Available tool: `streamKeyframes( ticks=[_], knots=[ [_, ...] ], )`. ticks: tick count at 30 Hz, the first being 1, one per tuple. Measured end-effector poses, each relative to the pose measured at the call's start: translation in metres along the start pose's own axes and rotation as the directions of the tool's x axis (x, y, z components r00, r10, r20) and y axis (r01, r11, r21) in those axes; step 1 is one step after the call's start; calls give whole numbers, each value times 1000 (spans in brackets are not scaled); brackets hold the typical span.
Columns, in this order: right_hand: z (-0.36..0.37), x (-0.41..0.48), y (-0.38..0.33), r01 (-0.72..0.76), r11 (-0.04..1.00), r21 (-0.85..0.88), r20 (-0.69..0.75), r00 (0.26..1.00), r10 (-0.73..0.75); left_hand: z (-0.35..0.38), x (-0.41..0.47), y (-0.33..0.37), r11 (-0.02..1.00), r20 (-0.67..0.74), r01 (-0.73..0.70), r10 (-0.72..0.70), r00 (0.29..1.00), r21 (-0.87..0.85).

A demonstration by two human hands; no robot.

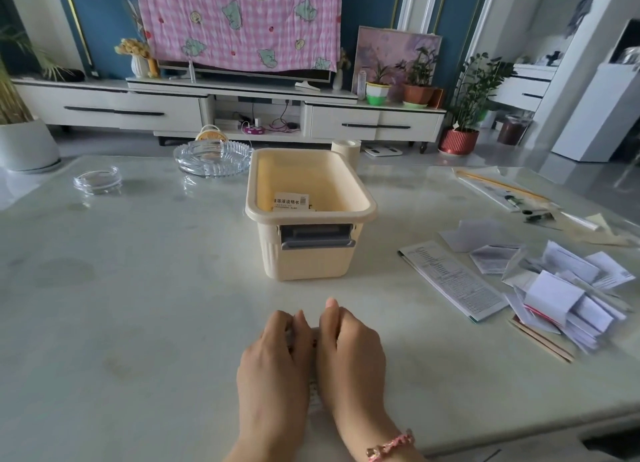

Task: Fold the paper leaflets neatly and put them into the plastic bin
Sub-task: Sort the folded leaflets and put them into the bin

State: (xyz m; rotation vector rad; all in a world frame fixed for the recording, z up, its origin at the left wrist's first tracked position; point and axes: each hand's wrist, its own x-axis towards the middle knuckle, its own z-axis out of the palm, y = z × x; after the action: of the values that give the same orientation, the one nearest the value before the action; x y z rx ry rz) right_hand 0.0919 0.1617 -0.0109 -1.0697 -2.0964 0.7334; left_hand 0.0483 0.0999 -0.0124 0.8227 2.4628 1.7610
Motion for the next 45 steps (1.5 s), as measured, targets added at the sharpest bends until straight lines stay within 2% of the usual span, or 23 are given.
streamKeyframes(
  ticks=[4,6,8,10,12,14,16,19,22,26,30,33,35,36,38,41,45],
  knots=[
    [1,6,-3,-5,1000,-14,90,996,6,1,3,-4,997,-24,22,-23,999,-71],
    [-1,11,-4,17,998,-63,106,994,-10,0,7,-4,998,6,65,-65,998,-14],
    [-9,14,-7,67,990,-124,120,991,-52,-4,12,-2,989,46,63,-70,996,130],
    [-15,15,-3,143,959,-244,157,982,-106,-7,14,0,946,41,-56,45,998,320],
    [-15,10,-1,204,863,-463,182,974,-133,-5,10,-2,885,93,-230,210,973,404],
    [-6,4,5,192,796,-574,64,980,-190,5,1,-7,856,68,-303,304,950,419],
    [4,4,14,203,772,-603,-28,961,-275,16,-3,-18,836,62,-296,303,951,461],
    [8,5,20,248,730,-637,-87,918,-388,20,-2,-23,803,72,-315,324,943,505],
    [11,4,23,241,733,-637,-116,909,-400,20,-1,-23,789,68,-317,333,941,525],
    [11,2,29,182,826,-533,-200,922,-332,21,-1,-26,798,54,-321,343,938,511],
    [10,2,28,120,933,-338,-322,917,-234,18,1,-23,900,49,-348,348,936,263],
    [3,3,31,139,981,-135,-433,882,-185,18,-5,-7,980,10,-196,196,980,-33],
    [-1,3,28,156,988,-9,-460,876,-143,21,-11,6,964,33,-29,39,999,-264],
    [-2,2,28,160,987,34,-454,882,-127,22,-12,9,952,51,8,8,999,-307],
    [-1,0,24,161,979,123,-427,899,-94,22,-8,12,963,28,-21,30,999,-268],
    [-1,-6,14,77,941,329,-356,933,48,23,-2,10,971,-43,-52,43,998,-235],
    [-10,-1,9,-61,917,393,-258,950,174,25,-5,11,956,-100,-107,82,992,-273]
  ],
)
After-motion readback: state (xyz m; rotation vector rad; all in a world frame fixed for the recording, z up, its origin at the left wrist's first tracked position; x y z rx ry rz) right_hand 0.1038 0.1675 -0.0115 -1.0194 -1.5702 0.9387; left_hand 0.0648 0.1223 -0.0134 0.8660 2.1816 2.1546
